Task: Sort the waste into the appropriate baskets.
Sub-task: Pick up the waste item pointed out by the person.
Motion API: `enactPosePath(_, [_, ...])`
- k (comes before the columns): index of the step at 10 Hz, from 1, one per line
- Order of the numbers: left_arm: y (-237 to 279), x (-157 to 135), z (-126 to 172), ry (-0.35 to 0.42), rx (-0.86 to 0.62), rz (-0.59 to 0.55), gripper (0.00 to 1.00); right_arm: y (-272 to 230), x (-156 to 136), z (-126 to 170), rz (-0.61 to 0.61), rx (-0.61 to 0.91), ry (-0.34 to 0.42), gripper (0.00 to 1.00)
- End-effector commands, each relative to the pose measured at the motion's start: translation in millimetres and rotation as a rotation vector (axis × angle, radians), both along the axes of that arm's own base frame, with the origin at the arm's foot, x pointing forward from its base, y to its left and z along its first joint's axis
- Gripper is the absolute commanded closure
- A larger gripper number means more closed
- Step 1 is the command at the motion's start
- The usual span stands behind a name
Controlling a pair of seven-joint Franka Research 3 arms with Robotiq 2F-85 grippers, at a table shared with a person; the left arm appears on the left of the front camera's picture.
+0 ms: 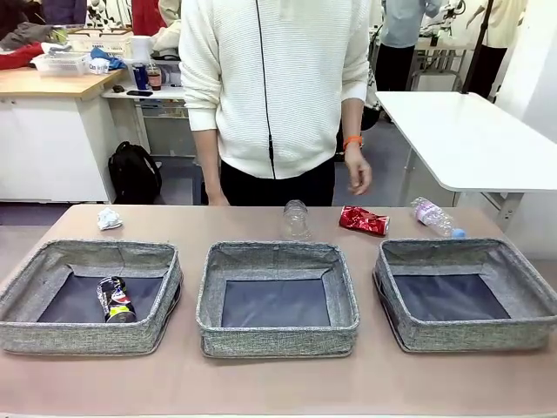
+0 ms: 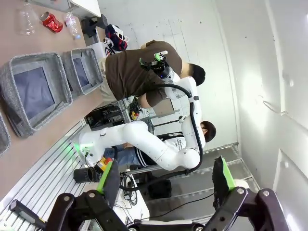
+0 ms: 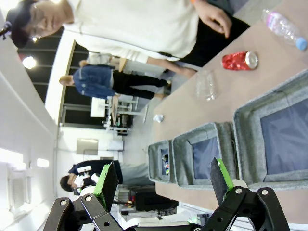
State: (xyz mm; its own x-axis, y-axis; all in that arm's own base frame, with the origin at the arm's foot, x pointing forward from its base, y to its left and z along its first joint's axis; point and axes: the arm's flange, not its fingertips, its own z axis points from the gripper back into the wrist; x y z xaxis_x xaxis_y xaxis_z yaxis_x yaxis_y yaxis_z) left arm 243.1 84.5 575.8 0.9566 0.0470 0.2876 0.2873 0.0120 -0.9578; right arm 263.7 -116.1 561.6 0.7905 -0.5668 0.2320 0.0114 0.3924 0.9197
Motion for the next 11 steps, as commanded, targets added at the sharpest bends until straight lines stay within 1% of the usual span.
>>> enactPosePath(1, [-0.1,0.4,3.8,-0.022,-0.018,-0.006,0.00,-0.8,2.2,0.4,0.011,0.010,-0.034,0.00])
enactPosePath(9, [-0.1,0.4,3.8,-0.022,-0.018,-0.006,0.00,-0.8,2.2,0.4,0.011,0.010,-0.034,0.00])
enactPosePath(10, [-0.1,0.4,3.8,-0.022,-0.018,-0.006,0.00,0.0,0.0,0.0,0.000,0.000,0.000,0.00])
enactPosePath(11, [-0.1,0.4,3.8,-0.022,-0.018,-0.006,0.00,15.0,25.6,-6.9,0.017,-0.236,0.033,0.00])
